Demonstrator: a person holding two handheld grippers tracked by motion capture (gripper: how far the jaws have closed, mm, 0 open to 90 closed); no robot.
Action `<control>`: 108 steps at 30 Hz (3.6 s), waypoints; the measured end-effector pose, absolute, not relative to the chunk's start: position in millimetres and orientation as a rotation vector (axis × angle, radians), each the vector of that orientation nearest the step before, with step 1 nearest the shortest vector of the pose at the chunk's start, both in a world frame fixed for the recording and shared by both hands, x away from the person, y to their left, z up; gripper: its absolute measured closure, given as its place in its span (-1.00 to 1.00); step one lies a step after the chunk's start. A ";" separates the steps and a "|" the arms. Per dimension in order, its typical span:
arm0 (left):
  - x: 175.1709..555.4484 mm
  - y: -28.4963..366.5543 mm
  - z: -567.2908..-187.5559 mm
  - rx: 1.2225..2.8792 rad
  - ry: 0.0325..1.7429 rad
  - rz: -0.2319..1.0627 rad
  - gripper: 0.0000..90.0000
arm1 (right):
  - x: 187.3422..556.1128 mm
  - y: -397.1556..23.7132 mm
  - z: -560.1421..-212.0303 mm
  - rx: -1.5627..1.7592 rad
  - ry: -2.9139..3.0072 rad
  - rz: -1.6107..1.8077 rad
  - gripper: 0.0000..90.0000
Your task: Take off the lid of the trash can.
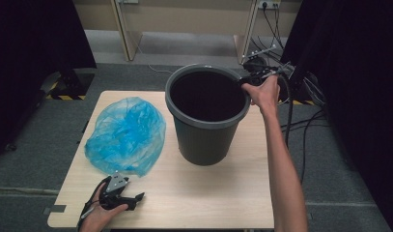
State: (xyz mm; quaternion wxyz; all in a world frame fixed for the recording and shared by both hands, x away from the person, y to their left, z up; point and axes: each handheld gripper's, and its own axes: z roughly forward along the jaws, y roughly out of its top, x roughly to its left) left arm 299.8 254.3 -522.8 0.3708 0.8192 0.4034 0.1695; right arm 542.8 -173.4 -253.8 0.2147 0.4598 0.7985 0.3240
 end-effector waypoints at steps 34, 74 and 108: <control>299.5 255.4 -523.0 2.096 1.041 0.438 -0.68 | 512.1 -183.4 -175.6 1.158 2.044 1.122 0.74; 299.6 255.8 -522.9 2.094 1.051 0.445 -0.68 | 449.8 -433.6 -289.8 1.667 1.665 1.136 0.74; 299.5 255.9 -522.9 2.091 1.059 0.447 -0.68 | 463.3 -430.6 -472.2 1.989 1.575 0.863 0.74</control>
